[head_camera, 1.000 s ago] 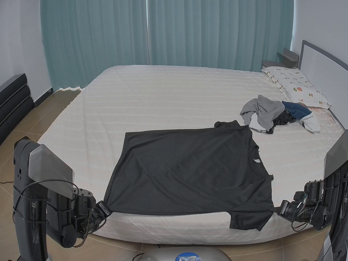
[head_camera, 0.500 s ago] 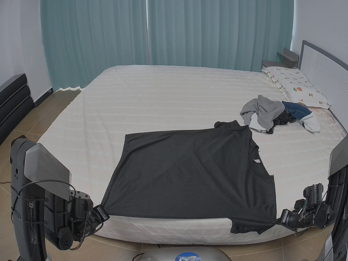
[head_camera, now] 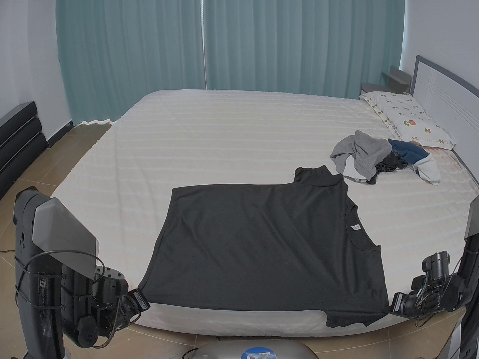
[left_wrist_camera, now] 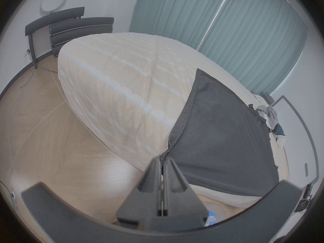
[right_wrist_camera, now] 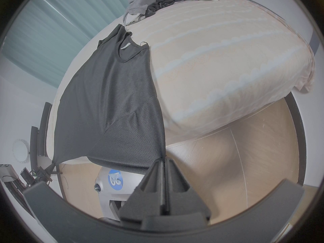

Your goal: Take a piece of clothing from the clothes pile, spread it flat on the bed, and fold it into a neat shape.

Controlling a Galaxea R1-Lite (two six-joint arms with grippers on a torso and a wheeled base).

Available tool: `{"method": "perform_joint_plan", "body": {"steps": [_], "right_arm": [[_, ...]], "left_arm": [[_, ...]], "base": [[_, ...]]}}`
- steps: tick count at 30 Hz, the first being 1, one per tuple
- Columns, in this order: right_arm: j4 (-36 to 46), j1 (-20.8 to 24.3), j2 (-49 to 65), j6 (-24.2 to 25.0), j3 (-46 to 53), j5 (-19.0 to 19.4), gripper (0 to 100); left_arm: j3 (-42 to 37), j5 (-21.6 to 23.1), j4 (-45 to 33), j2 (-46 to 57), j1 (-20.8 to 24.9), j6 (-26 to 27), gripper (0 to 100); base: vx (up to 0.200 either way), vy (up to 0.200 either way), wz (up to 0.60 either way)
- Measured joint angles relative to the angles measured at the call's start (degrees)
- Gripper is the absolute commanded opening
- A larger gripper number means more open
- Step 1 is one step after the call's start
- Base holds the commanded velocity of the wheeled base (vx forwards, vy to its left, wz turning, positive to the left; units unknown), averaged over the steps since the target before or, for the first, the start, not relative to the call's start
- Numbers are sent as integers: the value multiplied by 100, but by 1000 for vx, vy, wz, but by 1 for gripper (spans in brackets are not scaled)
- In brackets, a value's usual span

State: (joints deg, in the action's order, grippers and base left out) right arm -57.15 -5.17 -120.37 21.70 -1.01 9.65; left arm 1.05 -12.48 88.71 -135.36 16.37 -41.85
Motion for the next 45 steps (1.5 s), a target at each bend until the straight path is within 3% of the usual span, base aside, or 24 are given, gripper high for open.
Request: {"method": "perform_joint_plan", "body": {"steps": [28, 33, 45], "right_arm": [[1643, 11, 1180, -585, 2, -646, 0], [1495, 13, 1412, -580, 2, -618, 0], [336, 29, 1936, -318, -177, -429, 0]], "left_arm": [[-6, -202, -3061, 1235, 774, 197, 0], [-9, -205, -2666, 1417, 706, 222, 0], [-4, -196, -773, 1610, 71, 274, 0]], "base": [[0, 0, 0], [0, 0, 0], [0, 0, 0]]}}
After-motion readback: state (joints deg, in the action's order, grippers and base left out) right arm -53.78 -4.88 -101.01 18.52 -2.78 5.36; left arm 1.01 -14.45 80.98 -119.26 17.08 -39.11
